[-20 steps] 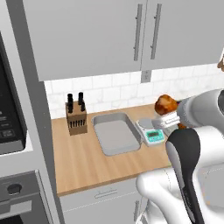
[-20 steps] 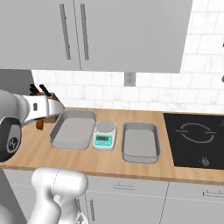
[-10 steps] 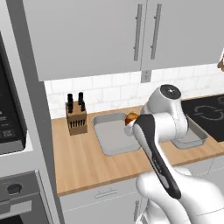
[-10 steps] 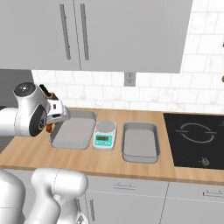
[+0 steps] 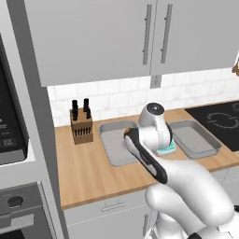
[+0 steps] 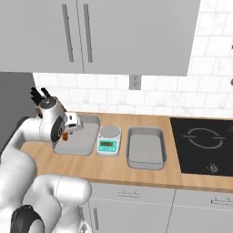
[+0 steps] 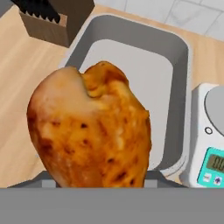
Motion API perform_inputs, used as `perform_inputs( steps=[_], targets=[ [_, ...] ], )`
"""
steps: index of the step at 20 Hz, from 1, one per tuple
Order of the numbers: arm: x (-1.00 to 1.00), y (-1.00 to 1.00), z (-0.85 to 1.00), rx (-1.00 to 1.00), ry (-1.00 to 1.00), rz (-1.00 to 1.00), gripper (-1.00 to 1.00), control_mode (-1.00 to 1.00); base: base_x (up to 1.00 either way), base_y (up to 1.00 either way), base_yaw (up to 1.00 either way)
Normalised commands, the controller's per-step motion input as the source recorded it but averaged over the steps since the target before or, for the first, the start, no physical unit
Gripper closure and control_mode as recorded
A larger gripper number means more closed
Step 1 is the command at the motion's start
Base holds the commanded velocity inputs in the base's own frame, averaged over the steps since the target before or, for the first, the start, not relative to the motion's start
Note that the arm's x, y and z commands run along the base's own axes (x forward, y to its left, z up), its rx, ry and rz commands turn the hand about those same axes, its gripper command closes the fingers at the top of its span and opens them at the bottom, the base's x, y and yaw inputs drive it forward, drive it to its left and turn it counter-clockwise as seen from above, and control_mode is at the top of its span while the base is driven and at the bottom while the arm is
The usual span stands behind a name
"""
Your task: Place one bell pepper and one chicken drumstick in each tupperware on the nearby counter, to pack two identical lunches.
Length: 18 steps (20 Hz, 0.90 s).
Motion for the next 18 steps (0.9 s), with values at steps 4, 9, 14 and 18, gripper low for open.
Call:
perform_inputs(
  steps=[4,9,14,18],
  targets=[
    [1.0,-0.02,-0.32,0.0,0.0,-0.01,1.0,-1.0,0.0,0.0,0.0],
    [1.0,0.14,-0.29,-0.04,0.07,-0.11,-1.0,-1.0,0.0,0.0,0.0],
    [0.33,0.0,0.05,-0.01,0.0,-0.04,-1.0,-1.0,0.0,0.0,0.0],
    [-0.31,0.0,0.88,0.02,-0.01,-0.04,-1.0,-1.0,0.0,0.0,0.0]
  ],
)
